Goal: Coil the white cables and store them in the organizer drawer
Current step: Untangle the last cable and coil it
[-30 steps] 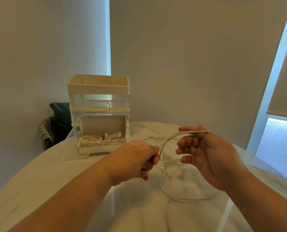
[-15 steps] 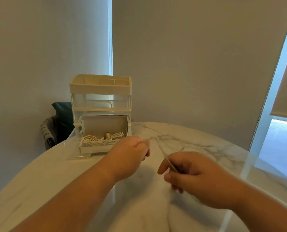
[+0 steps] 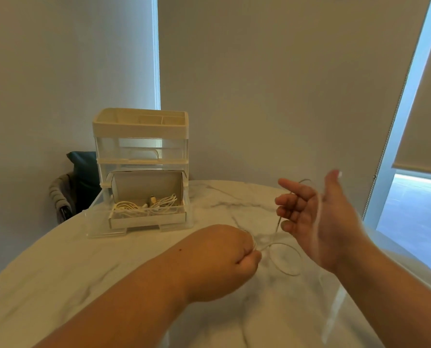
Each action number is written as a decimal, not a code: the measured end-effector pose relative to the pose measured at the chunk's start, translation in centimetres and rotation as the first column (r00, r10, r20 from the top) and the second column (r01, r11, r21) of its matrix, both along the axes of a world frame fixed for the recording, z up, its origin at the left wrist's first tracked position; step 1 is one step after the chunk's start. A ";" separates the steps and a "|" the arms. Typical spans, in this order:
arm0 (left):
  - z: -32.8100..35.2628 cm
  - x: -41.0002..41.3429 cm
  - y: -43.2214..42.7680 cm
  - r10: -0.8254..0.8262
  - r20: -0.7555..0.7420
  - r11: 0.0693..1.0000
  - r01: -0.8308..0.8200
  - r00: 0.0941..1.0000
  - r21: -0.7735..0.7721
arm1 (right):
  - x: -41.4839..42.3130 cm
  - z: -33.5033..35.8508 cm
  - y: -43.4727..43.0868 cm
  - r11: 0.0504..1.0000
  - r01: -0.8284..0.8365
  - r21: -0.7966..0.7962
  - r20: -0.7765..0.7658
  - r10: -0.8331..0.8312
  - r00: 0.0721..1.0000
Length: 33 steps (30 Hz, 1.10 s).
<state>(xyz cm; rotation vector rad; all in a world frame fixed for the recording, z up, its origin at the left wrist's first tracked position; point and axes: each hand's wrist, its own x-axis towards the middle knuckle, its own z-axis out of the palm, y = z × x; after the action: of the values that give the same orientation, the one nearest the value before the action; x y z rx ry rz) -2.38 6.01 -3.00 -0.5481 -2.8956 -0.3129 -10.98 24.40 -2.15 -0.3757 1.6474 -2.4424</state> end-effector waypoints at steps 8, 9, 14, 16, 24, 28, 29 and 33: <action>0.3 -0.1 -1.7 0.095 -0.016 0.954 -0.086 0.995 0.287 | -1.8 -2.1 1.0 0.830 0.035 0.556 -0.020 -0.029 0.999; 0.2 -0.3 -2.1 0.123 -0.031 0.925 -0.103 0.992 0.366 | -1.6 -2.1 0.9 0.743 0.057 0.667 -0.086 0.000 0.996; -0.3 -1.0 -3.4 0.220 0.008 0.770 -0.179 0.975 0.612 | 0.0 -1.5 0.5 0.725 -0.041 0.688 -0.258 0.297 0.919; -0.5 -1.3 -3.6 0.257 0.017 0.752 -0.211 0.966 0.625 | 0.1 -1.3 0.5 0.805 -0.174 0.567 -0.228 0.356 0.906; -1.0 -1.8 -4.1 0.327 0.027 0.810 -0.295 0.945 0.506 | 0.3 -0.3 1.0 0.894 -0.320 0.314 -0.168 0.384 0.908; -0.9 -1.7 -4.0 0.265 0.038 0.894 -0.260 0.964 0.365 | -0.6 -0.3 0.5 0.979 -0.157 0.127 -0.084 0.168 0.982; -0.9 -1.6 -3.9 0.238 0.047 0.914 -0.240 0.970 0.328 | -0.8 -0.4 0.3 0.990 -0.134 0.038 0.000 0.134 0.991; -0.7 -1.2 -3.4 0.152 0.099 0.929 -0.177 0.983 0.325 | -1.7 -1.1 0.4 0.984 -0.071 -0.162 0.221 0.107 0.969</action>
<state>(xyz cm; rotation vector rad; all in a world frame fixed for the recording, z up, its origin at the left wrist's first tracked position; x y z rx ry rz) -3.60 2.62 -3.71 -0.2391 -2.8395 -0.7916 -12.69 24.83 -3.27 -0.1743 1.3267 -2.4462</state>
